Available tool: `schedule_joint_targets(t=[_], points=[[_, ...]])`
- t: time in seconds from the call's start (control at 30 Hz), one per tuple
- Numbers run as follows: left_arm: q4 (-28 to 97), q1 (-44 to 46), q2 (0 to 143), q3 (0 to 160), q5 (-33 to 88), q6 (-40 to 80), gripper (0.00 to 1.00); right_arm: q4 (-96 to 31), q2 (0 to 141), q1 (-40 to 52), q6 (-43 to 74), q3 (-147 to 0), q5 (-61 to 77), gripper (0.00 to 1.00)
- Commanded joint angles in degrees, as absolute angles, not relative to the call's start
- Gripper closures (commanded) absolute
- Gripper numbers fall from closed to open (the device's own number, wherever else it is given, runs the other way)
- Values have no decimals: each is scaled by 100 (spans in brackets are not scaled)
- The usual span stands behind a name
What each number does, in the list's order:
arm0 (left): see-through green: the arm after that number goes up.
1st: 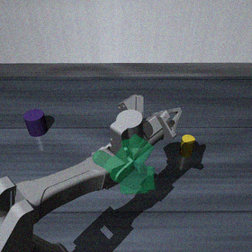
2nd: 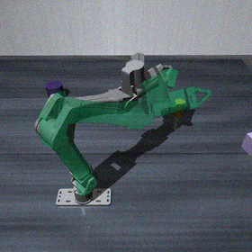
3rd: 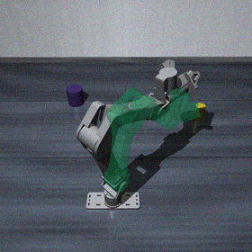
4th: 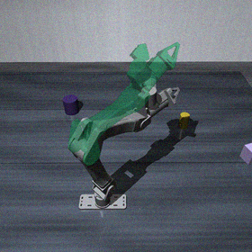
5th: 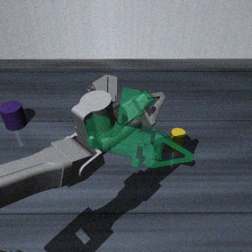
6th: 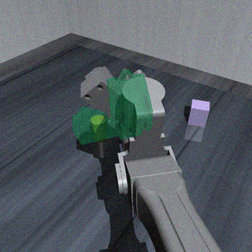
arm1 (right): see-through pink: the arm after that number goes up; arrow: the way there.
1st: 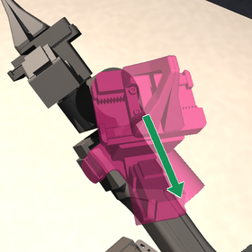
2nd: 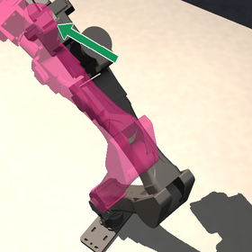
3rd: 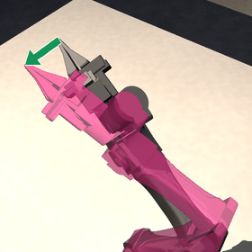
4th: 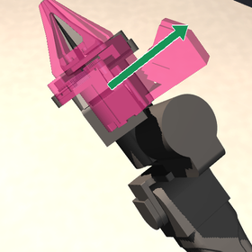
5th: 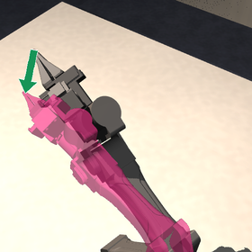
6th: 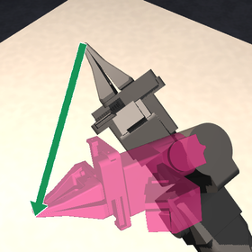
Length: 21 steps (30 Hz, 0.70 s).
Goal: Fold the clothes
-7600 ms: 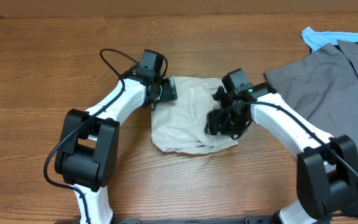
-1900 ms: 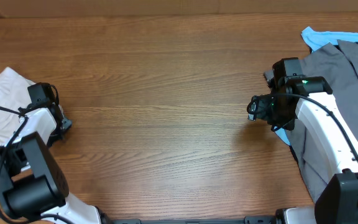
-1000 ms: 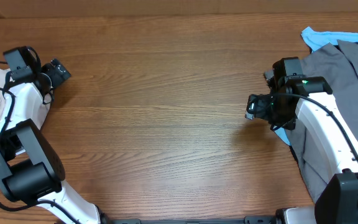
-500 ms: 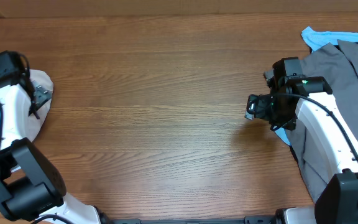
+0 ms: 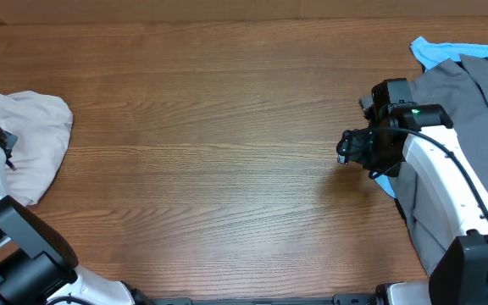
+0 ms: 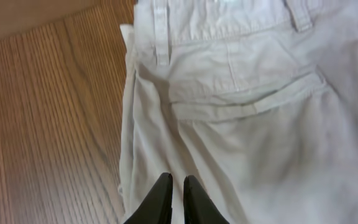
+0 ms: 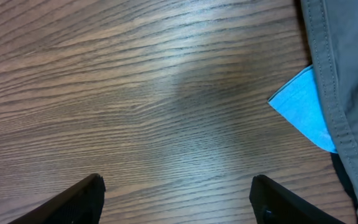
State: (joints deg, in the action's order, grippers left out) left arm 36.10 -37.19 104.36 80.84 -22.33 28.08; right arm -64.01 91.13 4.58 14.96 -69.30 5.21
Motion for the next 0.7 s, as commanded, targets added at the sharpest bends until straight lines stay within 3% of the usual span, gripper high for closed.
schedule_joint_targets(t=[0.0,0.33,0.67], points=[[3492,-3715,10652,8138,-2226,2679,89,-6379,9002,443,1481,-7046,567,21],[3450,-3712,11872,8138,-2154,2674,92,-6355,9002,443,1483,-7046,565,17],[3188,-3433,12757,8138,-628,2681,96,-6357,9002,443,1481,-7046,565,17]])
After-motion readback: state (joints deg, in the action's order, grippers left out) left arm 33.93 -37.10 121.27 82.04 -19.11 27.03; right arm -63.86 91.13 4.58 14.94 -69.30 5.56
